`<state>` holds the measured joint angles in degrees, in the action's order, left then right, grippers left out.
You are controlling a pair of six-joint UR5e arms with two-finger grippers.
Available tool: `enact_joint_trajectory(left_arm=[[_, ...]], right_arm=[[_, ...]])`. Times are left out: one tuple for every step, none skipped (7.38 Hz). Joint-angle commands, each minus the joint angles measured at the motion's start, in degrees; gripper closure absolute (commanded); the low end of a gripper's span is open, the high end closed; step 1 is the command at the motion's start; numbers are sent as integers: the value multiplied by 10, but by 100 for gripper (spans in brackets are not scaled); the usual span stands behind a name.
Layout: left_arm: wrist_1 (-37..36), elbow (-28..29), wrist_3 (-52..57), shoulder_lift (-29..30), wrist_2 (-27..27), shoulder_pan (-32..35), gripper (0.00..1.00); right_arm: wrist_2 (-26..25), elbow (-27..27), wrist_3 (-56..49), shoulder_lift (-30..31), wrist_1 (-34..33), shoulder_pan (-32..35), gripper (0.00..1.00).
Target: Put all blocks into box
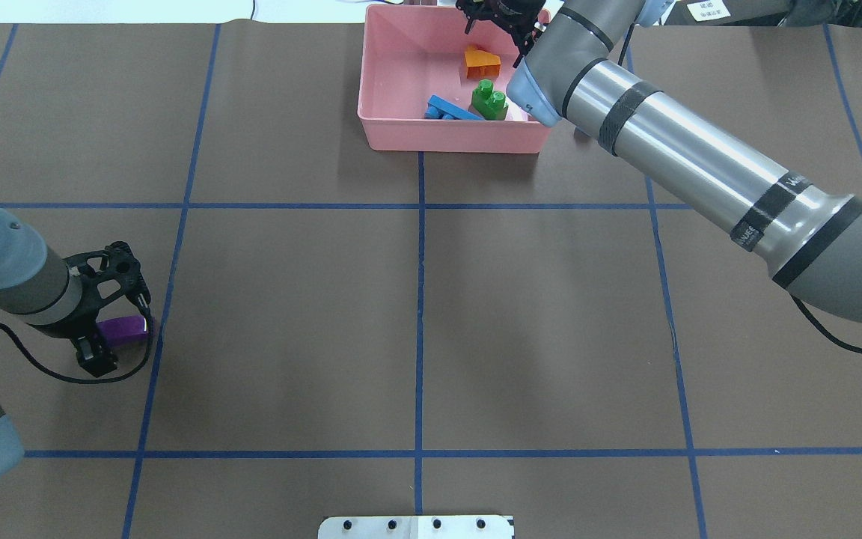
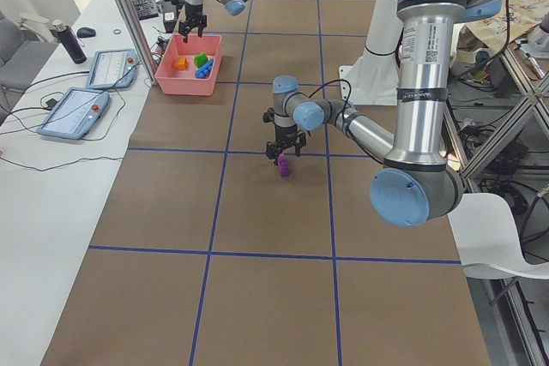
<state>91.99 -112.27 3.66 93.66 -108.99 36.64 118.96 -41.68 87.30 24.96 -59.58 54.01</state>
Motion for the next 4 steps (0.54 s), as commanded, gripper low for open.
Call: enact_joint_trajectory(left_arm=[[-1, 28, 26, 36, 43, -8, 3], [-1, 29, 26, 34, 44, -9, 3], [-1, 42, 26, 29, 43, -10, 3], [-3, 56, 23, 29, 42, -10, 3]], right_arm=[[0, -2, -2, 4, 1, 1, 0], [0, -2, -3, 4, 1, 1, 0], [0, -3, -2, 10, -1, 1, 0], [6, -8, -2, 23, -2, 9, 0]])
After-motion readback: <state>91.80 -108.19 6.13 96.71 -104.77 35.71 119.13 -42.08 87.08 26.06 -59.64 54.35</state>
